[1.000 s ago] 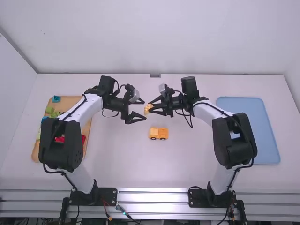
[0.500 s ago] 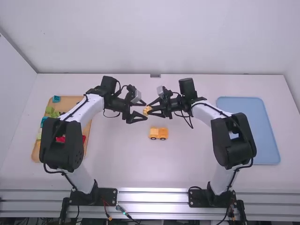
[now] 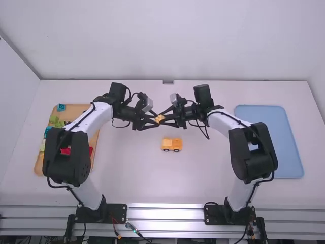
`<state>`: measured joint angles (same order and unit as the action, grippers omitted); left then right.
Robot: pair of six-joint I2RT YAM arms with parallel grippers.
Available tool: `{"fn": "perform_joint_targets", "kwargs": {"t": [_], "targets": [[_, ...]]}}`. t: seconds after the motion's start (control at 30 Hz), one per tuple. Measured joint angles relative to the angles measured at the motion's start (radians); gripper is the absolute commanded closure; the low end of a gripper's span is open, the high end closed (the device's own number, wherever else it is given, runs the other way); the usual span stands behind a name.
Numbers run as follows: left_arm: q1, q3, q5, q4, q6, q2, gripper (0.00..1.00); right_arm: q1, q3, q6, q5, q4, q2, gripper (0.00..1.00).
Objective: Assemble lego blocks to make yellow taxi
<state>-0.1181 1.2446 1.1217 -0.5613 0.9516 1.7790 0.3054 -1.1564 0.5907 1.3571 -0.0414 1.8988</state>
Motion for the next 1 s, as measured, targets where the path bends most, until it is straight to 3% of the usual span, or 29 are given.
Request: {"fn": "perform_joint_targets", "kwargs": {"t": [0.2, 0.3, 0.33, 0.4, 0.47, 0.53, 0.57, 0.63, 0.8, 0.9, 1.0], "targets": [[-0.003, 0.0, 0.0, -0.007, 0.01, 0.0, 0.77, 0.0, 0.0, 0.003, -0.009, -0.001, 0.0, 0.92], [-0.003, 0.0, 0.0, -0.006, 0.012, 0.0, 0.84, -0.001, 0.0, 0.002, -0.008, -0.002, 0.0, 0.84], [-0.003, 0.0, 0.001, -0.006, 0.011, 0.0, 0.91, -0.001, 0.0, 0.001, -0.008, -0.002, 0.0, 0.74], [-0.003, 0.0, 0.001, -0.007, 0.011, 0.0, 0.94, -0.001, 0.0, 0.001, -0.008, -0.002, 0.0, 0.64], [-0.003, 0.0, 0.0, -0.006, 0.011, 0.0, 0.94, -0.002, 0.0, 0.002, -0.008, -0.002, 0.0, 0.61], [-0.003, 0.0, 0.0, -0.004, 0.01, 0.0, 0.94, -0.002, 0.0, 0.003, -0.006, -0.003, 0.0, 0.48], [-0.003, 0.0, 0.0, -0.003, 0.01, 0.0, 0.94, -0.002, 0.0, 0.002, -0.005, -0.003, 0.0, 0.26], [-0.003, 0.0, 0.0, -0.003, 0.01, 0.0, 0.94, -0.002, 0.0, 0.003, -0.005, -0.004, 0.0, 0.04], [-0.003, 0.0, 0.0, -0.003, 0.007, 0.0, 0.9, -0.007, 0.0, 0.004, -0.013, -0.006, 0.0, 0.01], [-0.005, 0.0, -0.004, -0.002, 0.007, 0.0, 0.95, -0.026, 0.0, -0.006, -0.051, 0.001, 0.0, 0.01], [-0.026, 0.0, -0.058, 0.043, -0.019, 0.0, 0.98, -0.072, 0.0, -0.067, -0.198, 0.039, -0.001, 0.01]]}}
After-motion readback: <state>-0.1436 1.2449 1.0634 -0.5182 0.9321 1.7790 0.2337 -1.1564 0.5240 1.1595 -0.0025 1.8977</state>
